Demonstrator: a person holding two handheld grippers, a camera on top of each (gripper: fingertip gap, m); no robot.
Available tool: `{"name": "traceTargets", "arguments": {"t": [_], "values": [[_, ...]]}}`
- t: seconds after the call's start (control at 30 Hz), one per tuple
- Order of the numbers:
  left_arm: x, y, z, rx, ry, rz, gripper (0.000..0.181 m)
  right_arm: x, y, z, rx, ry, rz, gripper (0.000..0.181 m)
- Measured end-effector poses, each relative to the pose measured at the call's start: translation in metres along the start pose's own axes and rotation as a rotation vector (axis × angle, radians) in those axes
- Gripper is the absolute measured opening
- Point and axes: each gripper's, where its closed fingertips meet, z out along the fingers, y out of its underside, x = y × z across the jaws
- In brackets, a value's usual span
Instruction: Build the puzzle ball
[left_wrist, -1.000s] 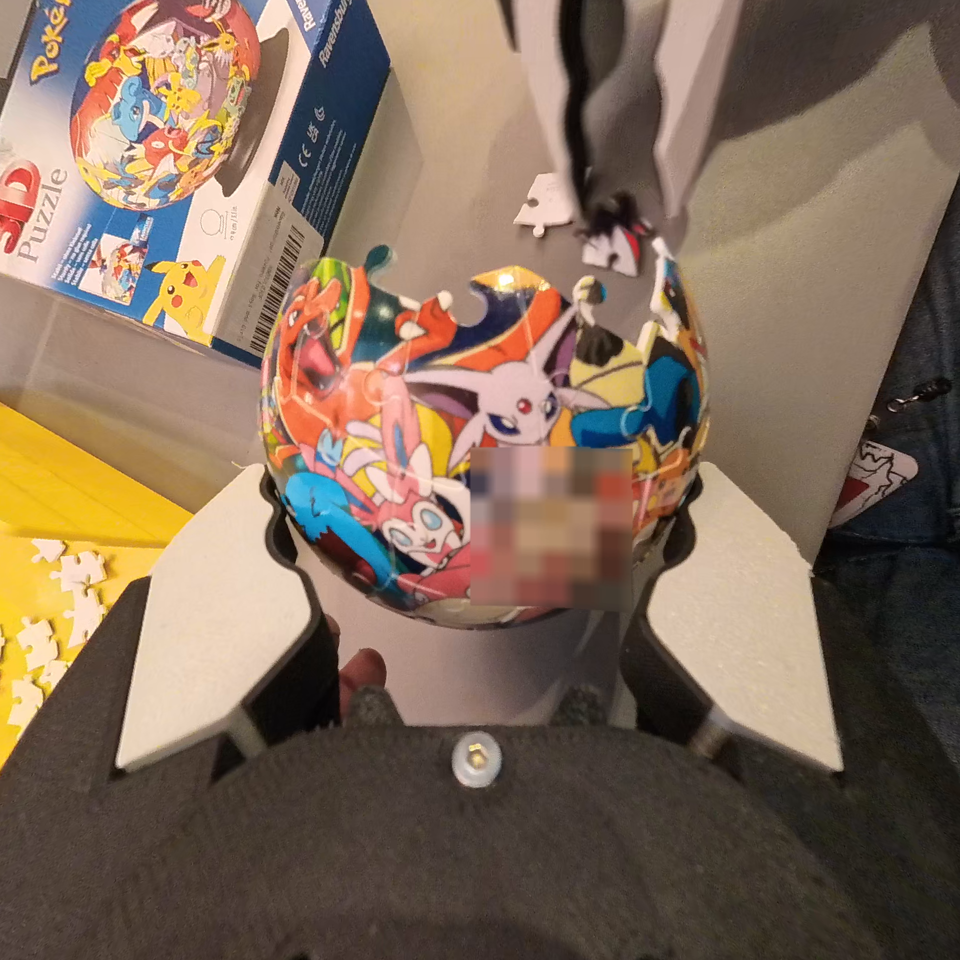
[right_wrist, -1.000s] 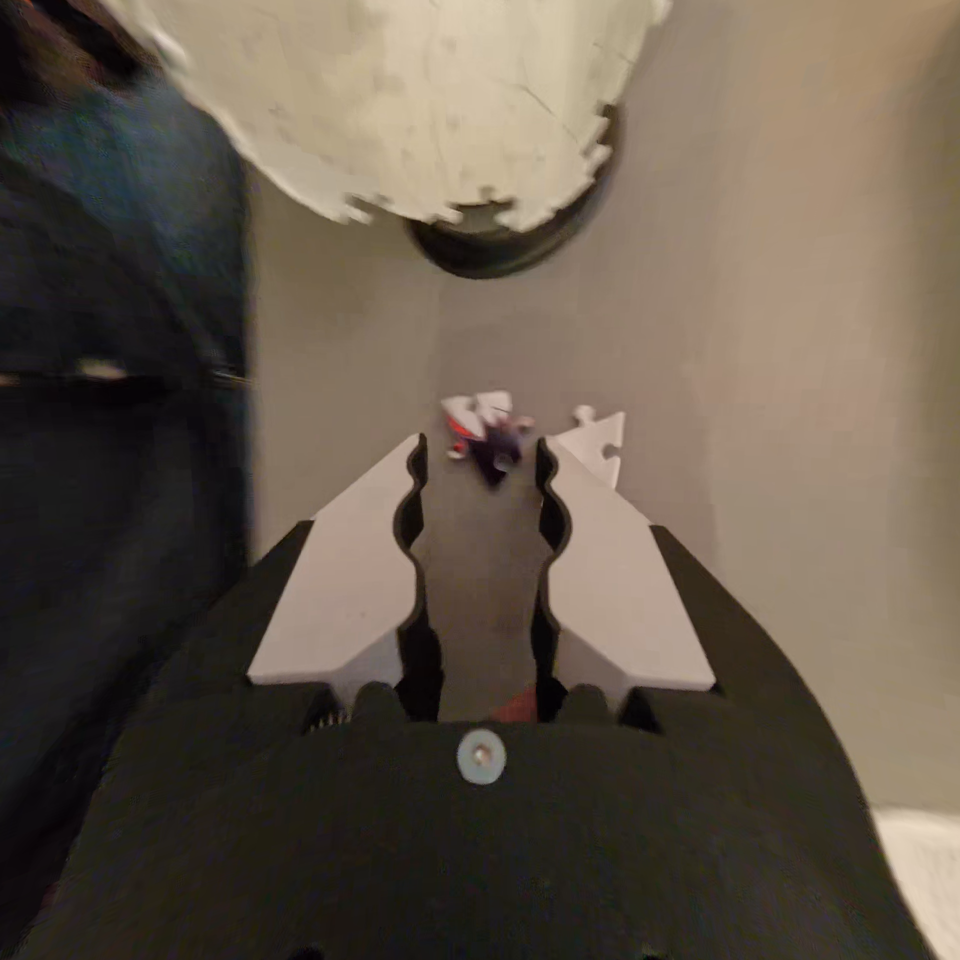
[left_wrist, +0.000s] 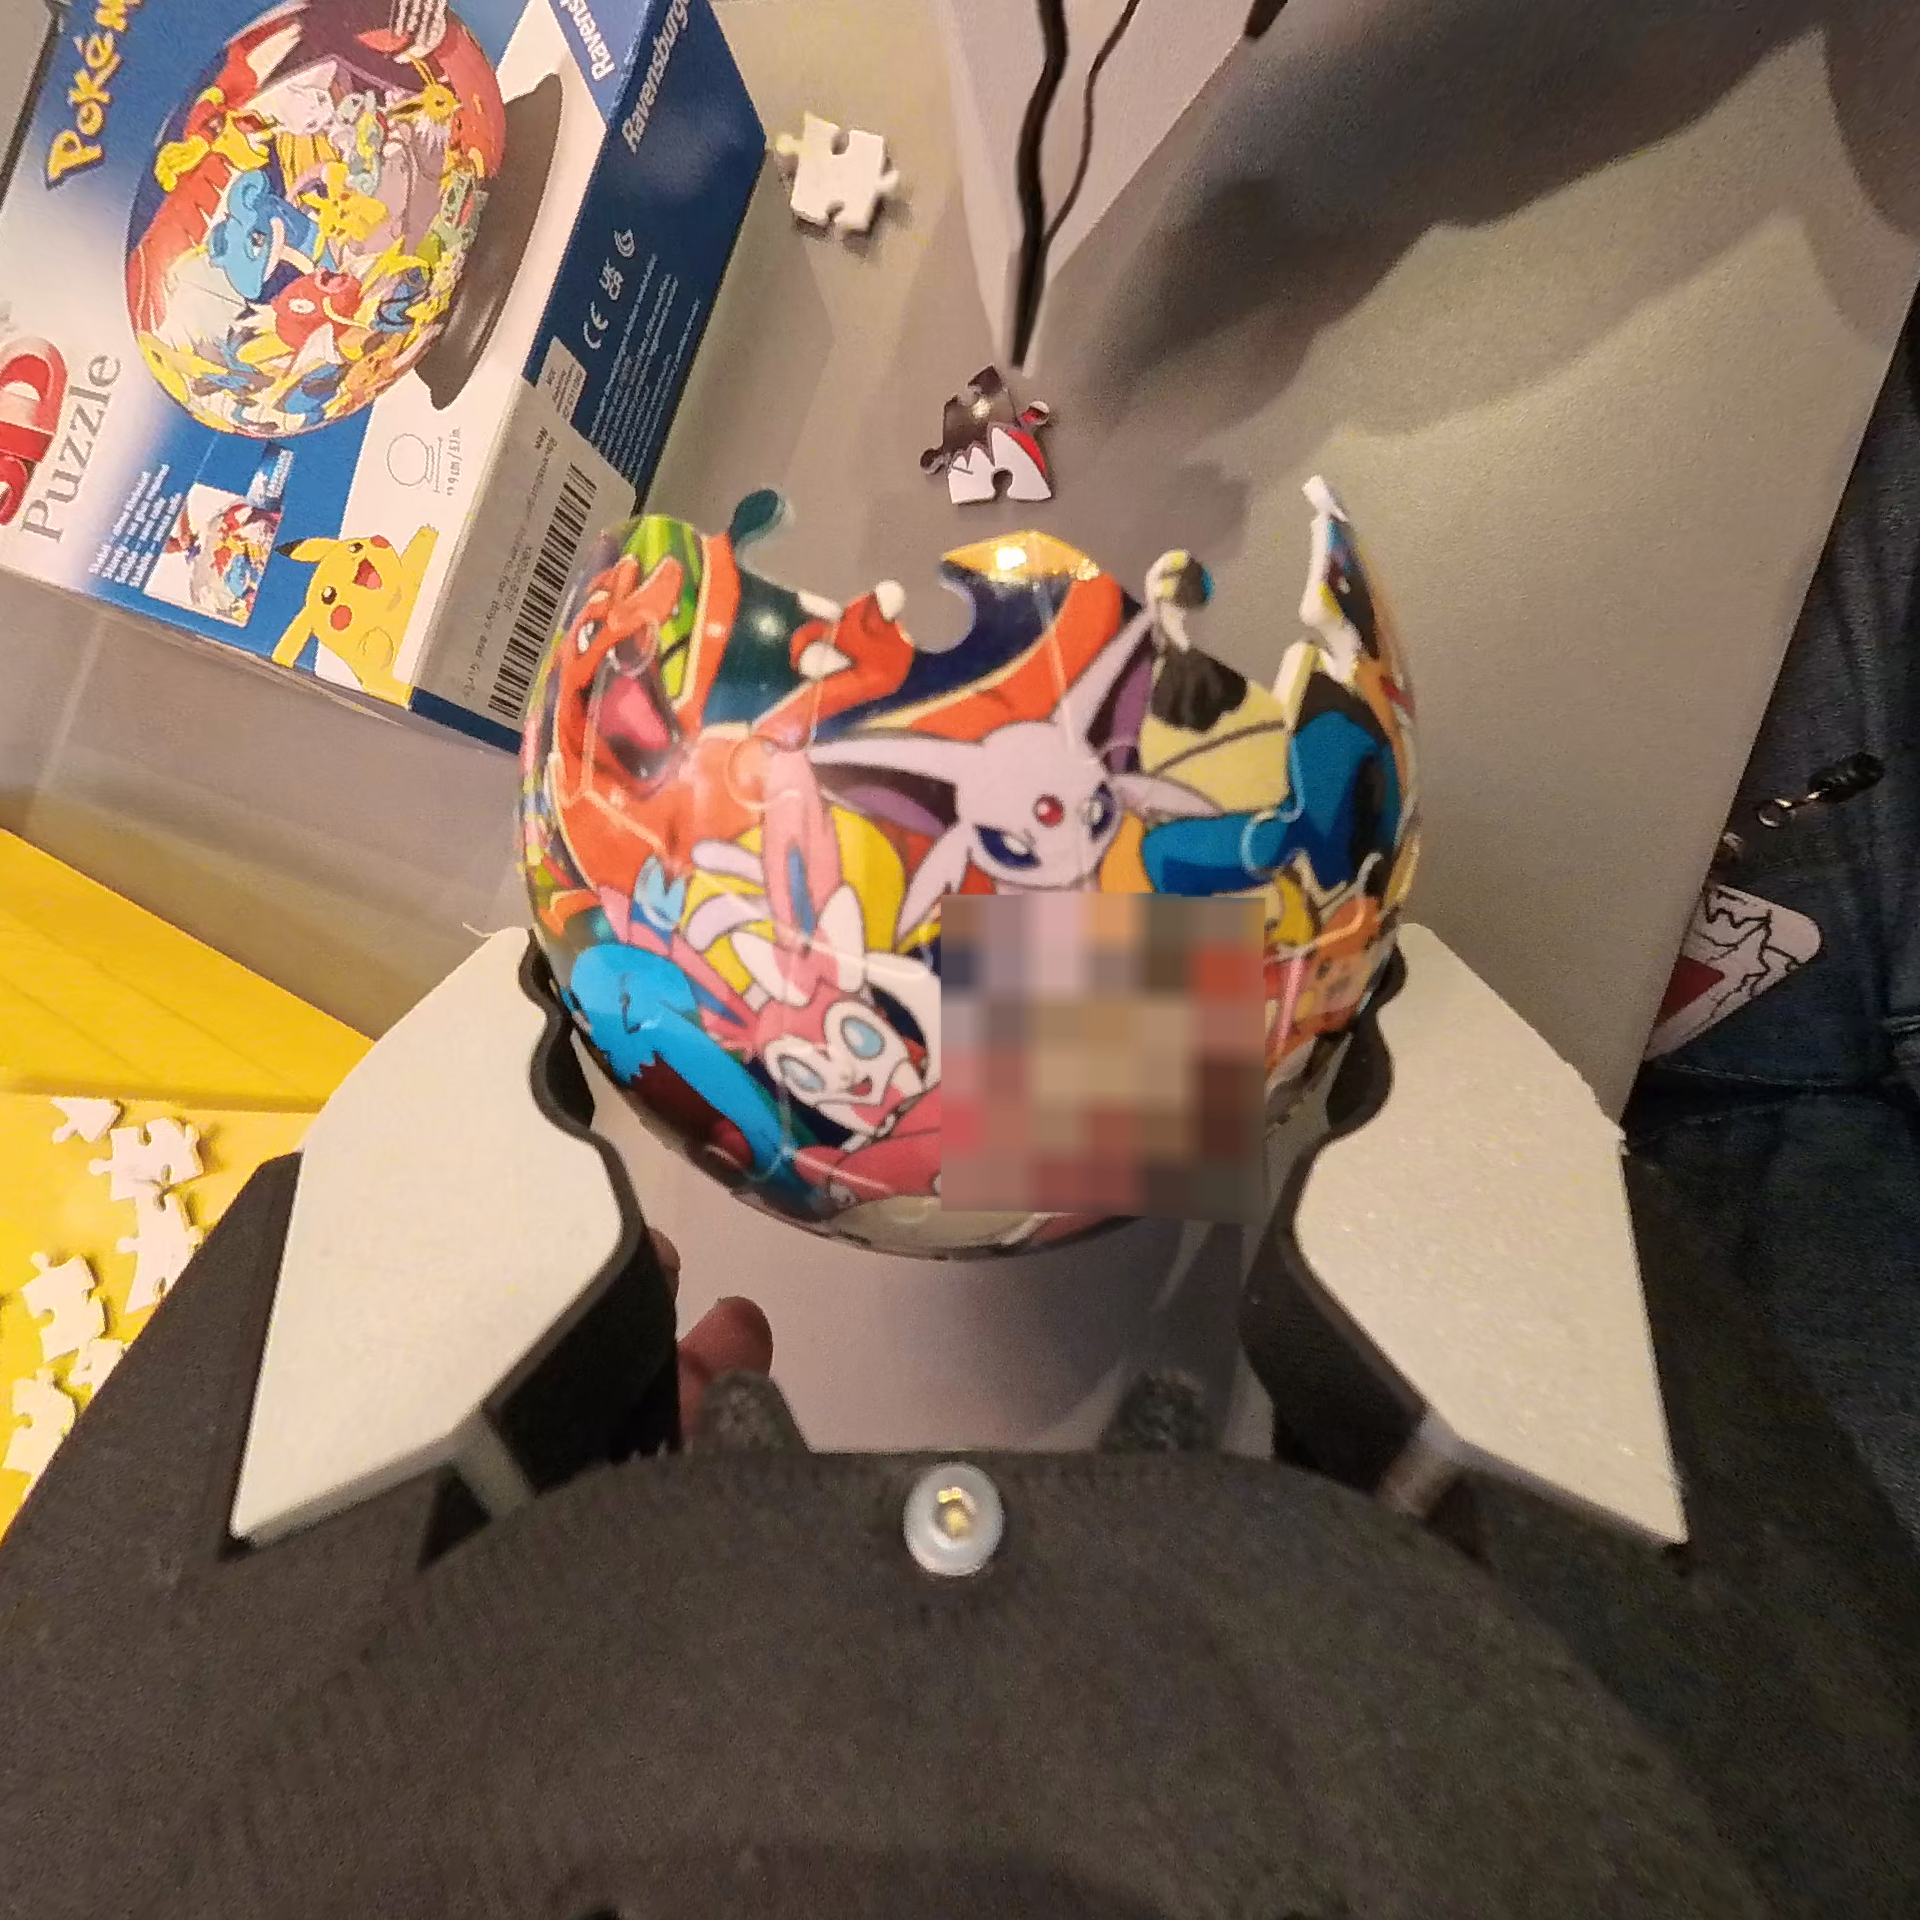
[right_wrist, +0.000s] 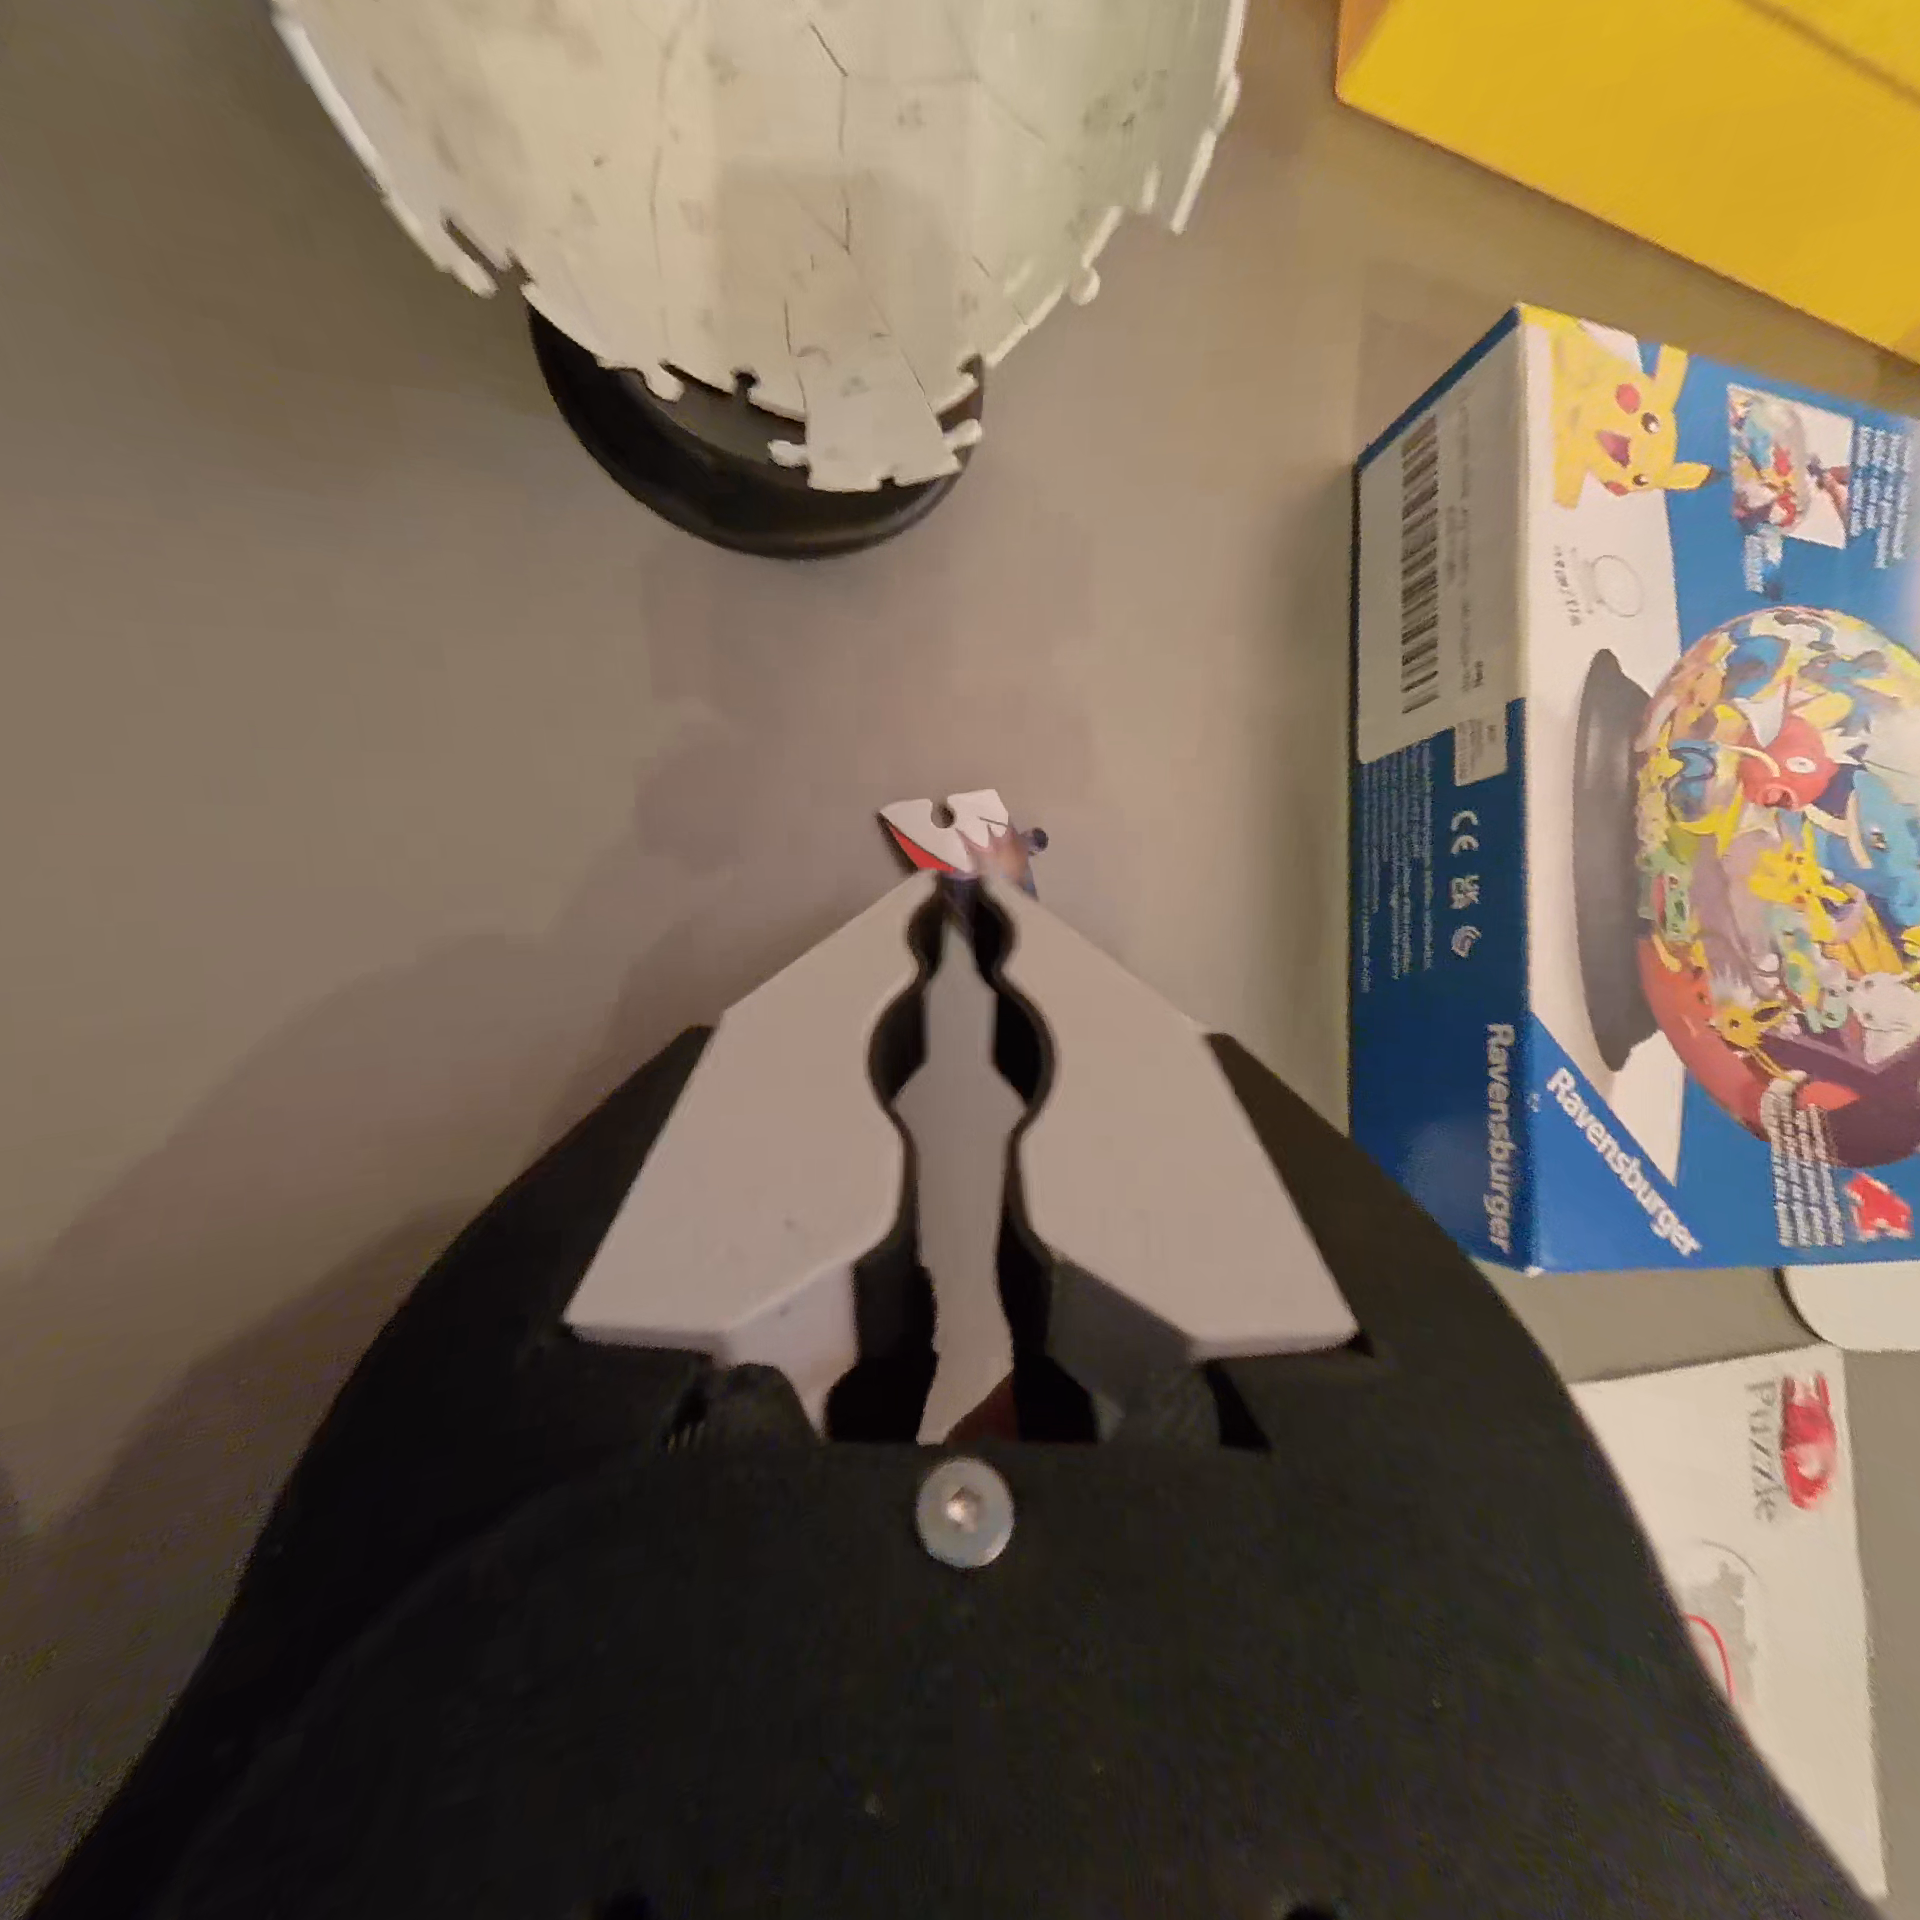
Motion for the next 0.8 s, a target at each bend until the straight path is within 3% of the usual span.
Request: {"name": "traceTargets", "arguments": {"t": [0.03,0.1,0.17,0.23,0.37,0.4,0.6,0.67,0.8], "values": [[0.0,0.0,0.0,0.0,0.0,0.001,0.138,0.001,0.0,0.002,-0.004,0.009,0.008,0.02],[0.0,0.0,0.0,0.0,0.0,0.001,0.138,-0.007,-0.001,0.008,-0.004,-0.033,0.055,0.037],[0.0,0.0,0.0,-0.002,-0.002,0.003,0.138,-0.007,0.002,0.014,-0.016,-0.027,0.075,0.034],[0.0,0.0,0.0,-0.002,-0.002,0.003,0.138,-0.004,0.001,0.017,-0.004,-0.012,0.106,0.016],[0.0,0.0,0.0,0.0,-0.001,0.003,0.138,0.002,0.001,0.018,0.016,0.004,0.126,0.013],[0.001,0.0,0.0,0.0,-0.001,0.004,0.138,0.003,0.001,0.018,0.027,0.001,0.127,0.0],[0.001,0.001,-0.001,-0.003,-0.002,0.007,0.138,0.008,-0.005,0.012,0.07,-0.033,0.203,0.0],[0.001,0.0,0.0,-0.002,0.0,0.005,0.138,0.013,-0.002,0.01,0.044,-0.016,0.205,0.024],[0.001,0.0,0.0,-0.002,0.001,0.006,0.138,0.011,0.006,0.018,0.006,-0.025,0.219,0.029]]}}
